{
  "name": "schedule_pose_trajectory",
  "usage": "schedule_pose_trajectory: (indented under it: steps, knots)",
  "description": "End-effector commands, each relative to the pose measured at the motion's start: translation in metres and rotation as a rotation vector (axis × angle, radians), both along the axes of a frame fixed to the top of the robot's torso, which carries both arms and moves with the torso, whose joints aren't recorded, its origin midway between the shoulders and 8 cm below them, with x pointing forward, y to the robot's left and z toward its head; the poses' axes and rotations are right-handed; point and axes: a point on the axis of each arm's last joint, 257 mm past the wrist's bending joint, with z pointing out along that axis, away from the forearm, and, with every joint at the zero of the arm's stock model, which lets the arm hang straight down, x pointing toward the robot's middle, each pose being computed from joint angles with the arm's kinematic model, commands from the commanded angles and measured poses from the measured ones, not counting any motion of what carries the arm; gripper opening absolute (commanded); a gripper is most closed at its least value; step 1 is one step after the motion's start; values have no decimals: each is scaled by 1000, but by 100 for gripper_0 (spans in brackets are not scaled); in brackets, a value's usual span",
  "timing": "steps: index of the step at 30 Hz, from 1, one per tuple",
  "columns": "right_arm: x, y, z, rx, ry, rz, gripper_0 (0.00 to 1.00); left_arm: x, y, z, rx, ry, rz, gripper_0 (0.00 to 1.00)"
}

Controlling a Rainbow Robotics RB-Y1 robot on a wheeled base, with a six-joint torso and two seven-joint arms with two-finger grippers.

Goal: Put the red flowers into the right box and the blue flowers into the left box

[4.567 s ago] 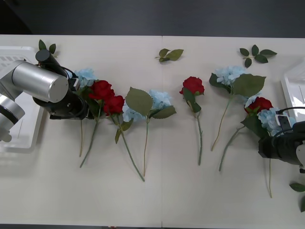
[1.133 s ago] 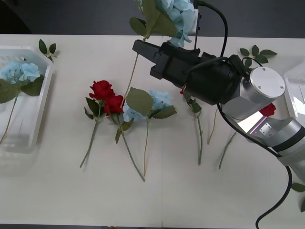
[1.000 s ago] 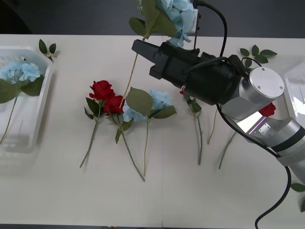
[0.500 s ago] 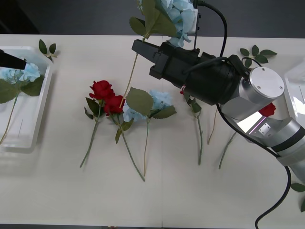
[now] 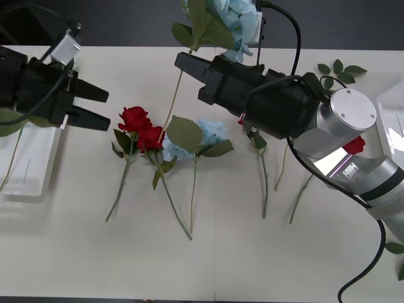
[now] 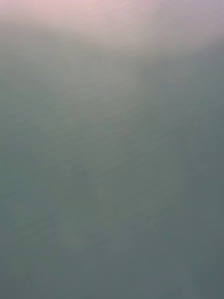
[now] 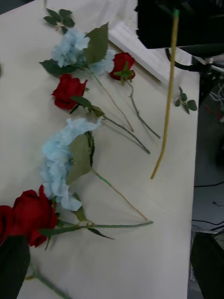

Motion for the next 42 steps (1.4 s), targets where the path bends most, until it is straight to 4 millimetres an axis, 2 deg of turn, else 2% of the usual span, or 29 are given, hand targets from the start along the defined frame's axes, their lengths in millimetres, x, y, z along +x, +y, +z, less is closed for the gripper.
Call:
schedule_pose_trajectory:
  steps: [1,7,14,15,16,17,18,19,41,42]
  knots:
    - [-9,13,27,30,-63,20,0,-14,-48,25,-89,-16,-114,100]
    - [-9,13,27,31,-63,20,0,-27,-88,26,-151,6,-193,100]
    - [-10,13,28,33,-62,22,0,-28,-113,27,-176,0,-219,100]
    - [-9,13,28,34,-61,20,0,-28,-114,26,-173,-2,-218,86]
    - [-9,13,28,35,-61,19,0,-28,-116,26,-173,-2,-218,65]
    - [-10,13,28,35,-61,21,0,-27,-116,24,-169,-4,-216,35]
    - [-10,13,28,35,-61,21,0,-26,-116,23,-167,-4,-215,9]
    - [-10,13,28,35,-61,21,0,-27,-117,23,-165,-3,-217,0]
    - [-11,14,32,52,-50,34,0,-29,-119,30,-196,1,-221,0]
    - [-11,14,33,51,-54,34,2,-29,-119,30,-197,3,-223,0]
